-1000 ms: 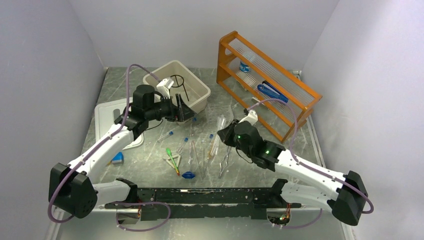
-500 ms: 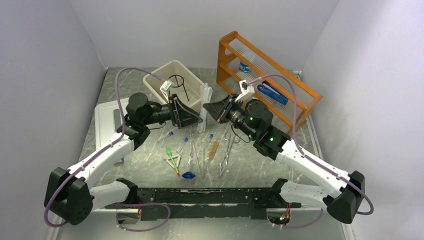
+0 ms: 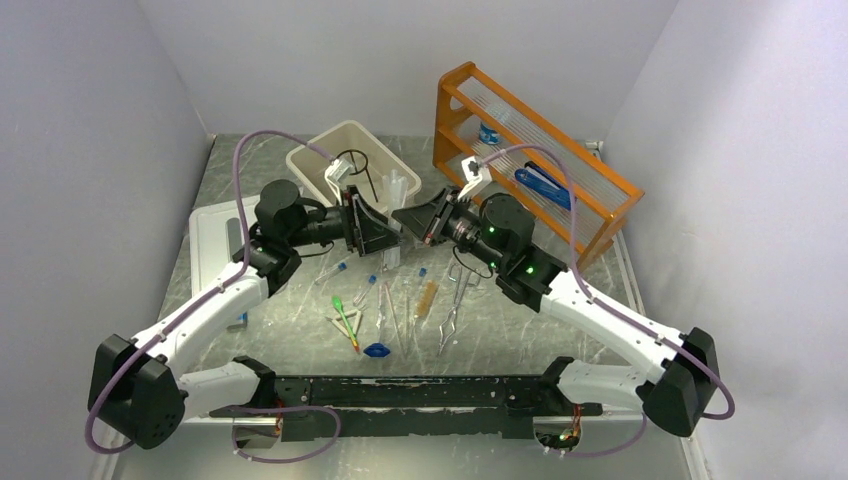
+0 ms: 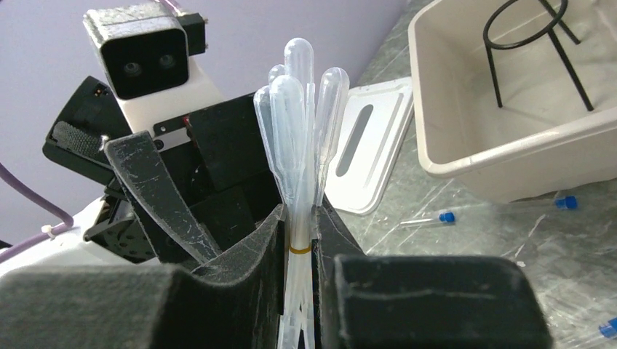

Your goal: Organize the chemistry lab equipment

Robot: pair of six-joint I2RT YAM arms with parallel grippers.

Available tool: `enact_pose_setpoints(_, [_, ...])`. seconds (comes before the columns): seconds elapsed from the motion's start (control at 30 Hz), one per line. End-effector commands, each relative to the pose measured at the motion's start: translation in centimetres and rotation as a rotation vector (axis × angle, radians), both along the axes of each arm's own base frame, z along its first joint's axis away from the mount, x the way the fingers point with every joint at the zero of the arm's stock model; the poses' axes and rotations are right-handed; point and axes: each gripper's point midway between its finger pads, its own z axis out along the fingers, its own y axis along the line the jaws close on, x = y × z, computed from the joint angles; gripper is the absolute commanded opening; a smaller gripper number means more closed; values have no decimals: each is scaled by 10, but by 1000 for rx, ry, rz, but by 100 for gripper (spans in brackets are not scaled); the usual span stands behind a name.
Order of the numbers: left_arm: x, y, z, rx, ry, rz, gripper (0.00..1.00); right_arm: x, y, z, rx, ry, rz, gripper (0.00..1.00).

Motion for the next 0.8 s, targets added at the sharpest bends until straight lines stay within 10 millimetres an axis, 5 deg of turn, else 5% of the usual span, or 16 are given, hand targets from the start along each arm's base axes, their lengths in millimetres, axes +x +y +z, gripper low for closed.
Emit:
enact_pose_setpoints(0.0, [3,-3,8,15,-55,3,57,-2,6,22,55,-33,42,17])
enact_pose_setpoints(0.17, [8,-1,4,38,-63,48,35,3,5,19,55,-19,14,28])
enact_pose_setpoints(0.47, [45,14,0,127,-42,276,25,28,-19,15,22,71,-172,53])
enact_pose_setpoints(0.63, [86,30,-14,243,27,457,29,45,-54,-8,-42,146,-360,54])
enact_pose_setpoints(0.77, [137,63,-19,311,100,654,30,44,-72,-28,-96,172,-422,54])
